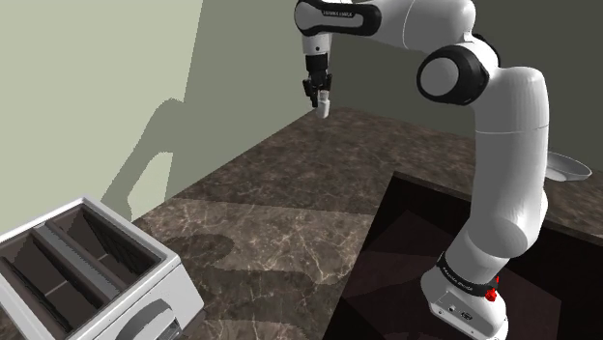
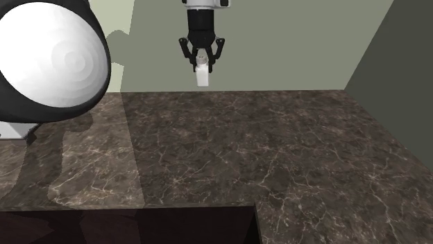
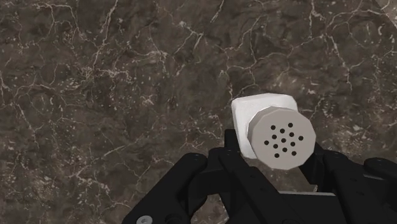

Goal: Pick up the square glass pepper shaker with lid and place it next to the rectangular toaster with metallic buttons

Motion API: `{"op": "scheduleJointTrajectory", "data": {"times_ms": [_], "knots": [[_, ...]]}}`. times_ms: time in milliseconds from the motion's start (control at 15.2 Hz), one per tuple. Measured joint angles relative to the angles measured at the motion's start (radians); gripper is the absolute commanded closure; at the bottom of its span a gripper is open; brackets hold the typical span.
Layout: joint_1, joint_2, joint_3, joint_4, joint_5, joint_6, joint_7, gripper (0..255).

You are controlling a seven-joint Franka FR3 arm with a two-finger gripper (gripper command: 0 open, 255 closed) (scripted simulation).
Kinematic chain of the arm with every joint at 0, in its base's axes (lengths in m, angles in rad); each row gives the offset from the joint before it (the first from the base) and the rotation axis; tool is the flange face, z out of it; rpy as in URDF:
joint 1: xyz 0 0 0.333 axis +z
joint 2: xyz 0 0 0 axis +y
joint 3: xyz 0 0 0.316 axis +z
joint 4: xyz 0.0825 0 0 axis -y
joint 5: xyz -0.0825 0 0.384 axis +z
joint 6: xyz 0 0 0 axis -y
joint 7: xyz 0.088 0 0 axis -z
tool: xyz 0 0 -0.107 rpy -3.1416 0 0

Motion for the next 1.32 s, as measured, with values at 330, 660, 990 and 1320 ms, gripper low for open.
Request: {"op": "scheduleJointTrajectory", "data": {"times_ms": [330,660,990,1320], "knots": [[0.000,0.022,0.000,0.103,0.000,-0.081,-0.004,255],[-0.002,0.082,-0.001,0.268,0.001,-0.186,-0.011,255],[0.030,0.030,0.008,0.223,0.002,-0.196,0.029,255],[0.098,-0.137,0.038,-0.031,0.008,-0.113,0.128,255]]}}
